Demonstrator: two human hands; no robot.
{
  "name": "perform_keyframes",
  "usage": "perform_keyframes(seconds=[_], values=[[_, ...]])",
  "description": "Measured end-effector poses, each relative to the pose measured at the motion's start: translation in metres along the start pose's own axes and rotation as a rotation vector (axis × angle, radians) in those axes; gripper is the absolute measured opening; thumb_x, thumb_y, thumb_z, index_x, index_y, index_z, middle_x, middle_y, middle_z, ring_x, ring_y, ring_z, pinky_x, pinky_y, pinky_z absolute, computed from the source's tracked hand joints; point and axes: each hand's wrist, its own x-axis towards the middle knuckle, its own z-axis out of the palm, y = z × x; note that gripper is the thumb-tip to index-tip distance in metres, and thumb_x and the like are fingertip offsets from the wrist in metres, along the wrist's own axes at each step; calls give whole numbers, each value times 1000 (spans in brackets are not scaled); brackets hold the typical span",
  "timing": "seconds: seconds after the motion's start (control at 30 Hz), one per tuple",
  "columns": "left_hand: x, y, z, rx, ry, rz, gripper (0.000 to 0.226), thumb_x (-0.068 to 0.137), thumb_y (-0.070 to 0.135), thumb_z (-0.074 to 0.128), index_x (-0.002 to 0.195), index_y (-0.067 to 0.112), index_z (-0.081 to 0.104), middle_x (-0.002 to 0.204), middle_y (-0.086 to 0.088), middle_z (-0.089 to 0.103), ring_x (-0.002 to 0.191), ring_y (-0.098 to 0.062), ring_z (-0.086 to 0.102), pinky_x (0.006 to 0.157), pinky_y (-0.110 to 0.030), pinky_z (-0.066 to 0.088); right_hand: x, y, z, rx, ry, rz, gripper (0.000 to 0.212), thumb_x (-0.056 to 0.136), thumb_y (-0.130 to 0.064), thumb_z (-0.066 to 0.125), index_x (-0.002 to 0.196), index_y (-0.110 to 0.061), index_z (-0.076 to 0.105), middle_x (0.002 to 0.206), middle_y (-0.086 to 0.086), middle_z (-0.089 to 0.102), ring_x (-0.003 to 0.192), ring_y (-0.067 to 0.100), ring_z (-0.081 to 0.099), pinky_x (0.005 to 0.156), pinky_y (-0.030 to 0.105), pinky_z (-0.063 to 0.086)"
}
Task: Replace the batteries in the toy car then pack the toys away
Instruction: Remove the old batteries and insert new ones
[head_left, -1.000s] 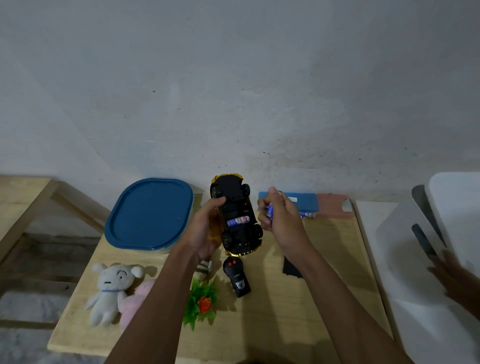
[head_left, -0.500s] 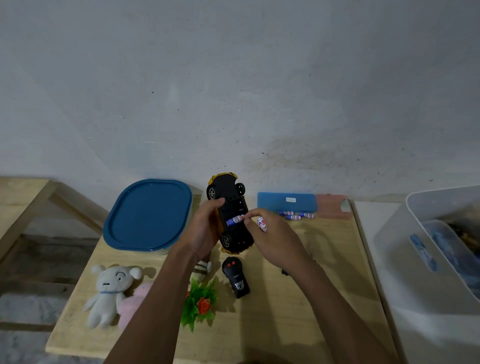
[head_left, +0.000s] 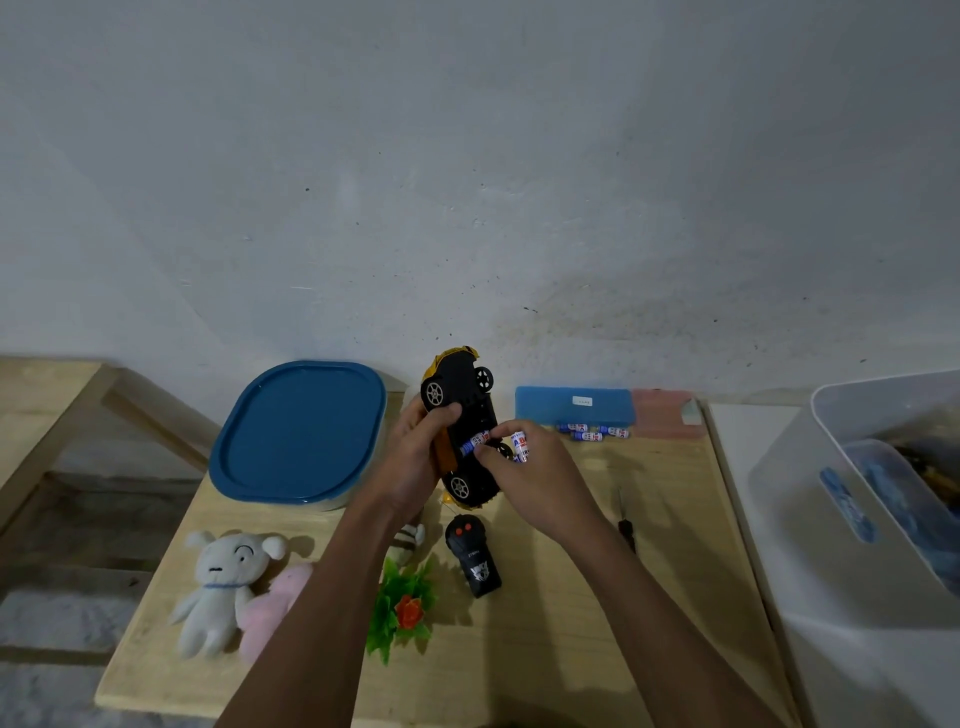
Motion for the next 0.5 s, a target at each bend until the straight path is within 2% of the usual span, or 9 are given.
perform_keyframes(seconds=[0.1, 0.17, 0.2, 0.3, 0.5], values=[[1, 1, 5, -14, -18, -5, 40, 84, 21, 65, 123, 10, 59, 108, -14, 71, 100, -30, 69, 82, -40, 59, 0, -2, 0, 117, -29, 21, 12, 90, -32, 61, 96, -23, 65, 84, -6, 68, 79, 11, 67, 80, 43, 58], [3, 2, 9, -11, -21, -6, 42, 85, 18, 66, 124, 7, 58, 109, -16, 70, 101, -31, 67, 83, -40, 58, -3, -4, 4, 145, -21, 10, 14, 89, -34, 58, 83, -23, 64, 73, -6, 66, 71, 14, 64, 77, 46, 57], [4, 2, 10, -8, -24, -4, 44, 85, 17, 65, 126, 5, 57, 111, -18, 68, 102, -32, 66, 85, -41, 57, -4, -5, 7, 138, -1, 1, 15, 89, -37, 57, 83, -25, 63, 74, -7, 66, 72, 13, 65, 77, 47, 57], [6, 3, 13, -4, -25, 1, 47, 85, 21, 60, 127, 3, 56, 114, -21, 68, 105, -34, 66, 85, -41, 57, -4, -6, 5, 73, 75, -19, 17, 90, -47, 56, 99, -32, 57, 84, -11, 64, 80, 10, 66, 77, 47, 58], [4, 6, 15, 19, -49, 40, 39, 82, 21, 60, 119, 8, 59, 101, -11, 72, 95, -26, 70, 74, -34, 57, -6, -5, -7, -59, 88, -36, 25, 88, -57, 57, 103, -38, 49, 79, -23, 52, 86, 10, 66, 77, 42, 58]])
